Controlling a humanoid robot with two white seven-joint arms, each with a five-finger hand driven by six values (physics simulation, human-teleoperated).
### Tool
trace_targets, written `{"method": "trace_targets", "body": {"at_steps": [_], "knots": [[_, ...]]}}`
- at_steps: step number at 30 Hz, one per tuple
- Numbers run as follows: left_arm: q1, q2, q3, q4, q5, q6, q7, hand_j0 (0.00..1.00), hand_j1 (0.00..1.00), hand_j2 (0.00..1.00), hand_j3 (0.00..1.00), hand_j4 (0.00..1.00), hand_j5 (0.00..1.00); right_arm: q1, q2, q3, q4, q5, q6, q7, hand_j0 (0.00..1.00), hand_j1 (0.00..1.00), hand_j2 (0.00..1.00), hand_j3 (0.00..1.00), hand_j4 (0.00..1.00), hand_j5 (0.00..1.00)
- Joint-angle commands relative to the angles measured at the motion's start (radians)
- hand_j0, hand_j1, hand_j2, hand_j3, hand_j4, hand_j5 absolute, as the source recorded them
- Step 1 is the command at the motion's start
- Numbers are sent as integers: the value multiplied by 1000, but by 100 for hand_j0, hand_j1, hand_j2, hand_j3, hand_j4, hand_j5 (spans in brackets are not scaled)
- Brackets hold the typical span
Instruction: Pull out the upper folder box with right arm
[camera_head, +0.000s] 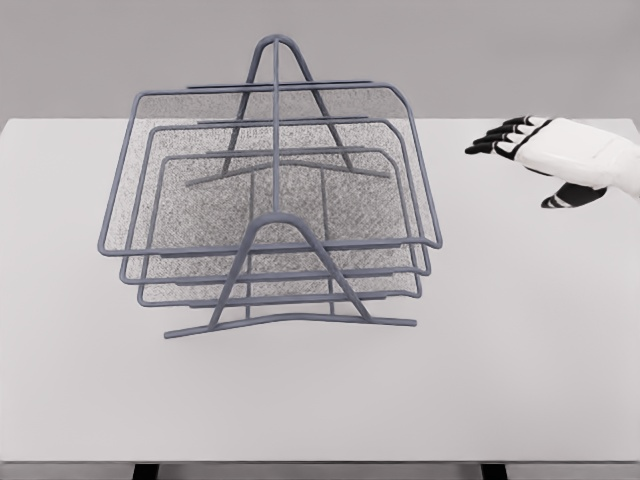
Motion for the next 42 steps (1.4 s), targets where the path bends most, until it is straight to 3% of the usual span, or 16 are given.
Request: {"method": "trace_targets", "body": {"at_steps": [1, 5, 7, 11, 18, 23, 27, 32, 39, 42], "knots": [[0, 0, 0, 1, 0, 0, 0, 100, 100, 100, 100, 100, 100, -2, -3, 14, -2, 3, -7, 0, 100, 100, 100, 100, 100, 100], [0, 0, 0, 1, 0, 0, 0, 100, 100, 100, 100, 100, 100, -123, 113, 17, -7, 0, -142, 0, 100, 100, 100, 100, 100, 100], [0, 0, 0, 1, 0, 0, 0, 100, 100, 100, 100, 100, 100, -133, 121, 83, -5, 1, -170, 0, 100, 100, 100, 100, 100, 100], [0, 0, -1, 1, 0, 0, 0, 100, 100, 100, 100, 100, 100, -147, 181, 89, -2, 1, -170, 0, 100, 100, 100, 100, 100, 100], [0, 0, 0, 1, 0, 0, 0, 100, 100, 100, 100, 100, 100, -100, 187, 137, 30, 6, -170, 0, 100, 100, 100, 100, 100, 100], [0, 0, 0, 1, 0, 0, 0, 100, 100, 100, 100, 100, 100, -57, 172, 135, 41, 7, -170, 0, 100, 100, 100, 100, 100, 100], [0, 0, 0, 1, 0, 0, 0, 100, 100, 100, 100, 100, 100, -40, 77, 103, 46, 3, -170, 0, 100, 100, 100, 100, 100, 100], [0, 0, 0, 1, 0, 0, 0, 100, 100, 100, 100, 100, 100, -29, 20, 79, 79, 3, -170, 0, 100, 100, 100, 100, 100, 100], [0, 0, 0, 1, 0, 0, 0, 100, 100, 100, 100, 100, 100, 136, -51, -122, 93, 1, -170, 0, 100, 100, 100, 100, 100, 100], [0, 0, -1, 1, 0, 0, 0, 100, 100, 100, 100, 100, 100, 175, -83, -173, 95, -3, -170, 0, 100, 100, 100, 100, 100, 100]]}}
